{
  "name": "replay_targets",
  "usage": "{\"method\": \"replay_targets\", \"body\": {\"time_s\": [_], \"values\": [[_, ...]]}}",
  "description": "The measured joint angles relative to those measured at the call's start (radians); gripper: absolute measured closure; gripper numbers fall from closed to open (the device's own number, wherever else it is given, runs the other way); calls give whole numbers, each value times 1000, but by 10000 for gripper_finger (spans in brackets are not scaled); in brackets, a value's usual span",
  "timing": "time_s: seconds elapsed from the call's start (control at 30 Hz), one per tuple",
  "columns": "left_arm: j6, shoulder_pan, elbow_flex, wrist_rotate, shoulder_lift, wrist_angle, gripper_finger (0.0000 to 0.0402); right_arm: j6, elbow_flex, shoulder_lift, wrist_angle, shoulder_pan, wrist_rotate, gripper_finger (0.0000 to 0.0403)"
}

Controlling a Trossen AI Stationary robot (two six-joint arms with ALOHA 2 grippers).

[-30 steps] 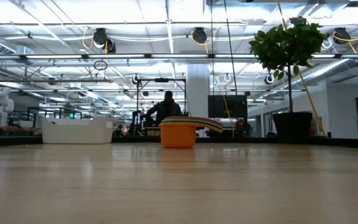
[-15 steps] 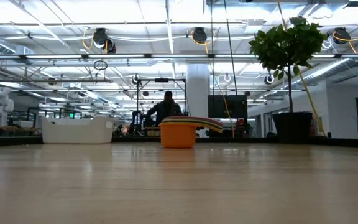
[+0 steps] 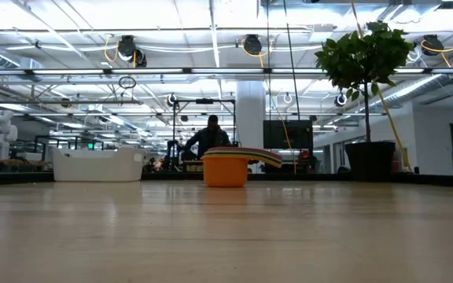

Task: Nest measuring cups in basket
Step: Stack the blue measuring cup into the red measuring cup

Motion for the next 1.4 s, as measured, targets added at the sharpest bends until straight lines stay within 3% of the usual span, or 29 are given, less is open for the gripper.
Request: {"method": "replay_targets", "body": {"time_s": [0.27, 0.63, 0.83, 1.03, 1.13, 1.3, 1.4], "values": [[10, 0, 0, 0, 0, 0, 395, 101, 0, 0, 1, 1, -1, 386], [189, 1, 1, -6, -63, 11, 400, 472, 0, 0, -7, 3, -33, 294], [394, -4, 1, 5, -127, -39, 399, 892, 0, 0, -70, 3, -52, 244], [765, -28, 0, 9, -171, -116, 390, 1403, -37, 1, -156, 10, -61, 219], [867, -39, 1, 7, -176, -106, 392, 1470, -101, 1, 34, 24, -53, 208], [972, -54, 1, -1, -173, -113, 397, 1552, -257, 41, 600, 43, -21, 183], [996, -60, 1, -6, -164, -111, 398, 1577, -310, 64, 817, 55, 31, 166]]}}
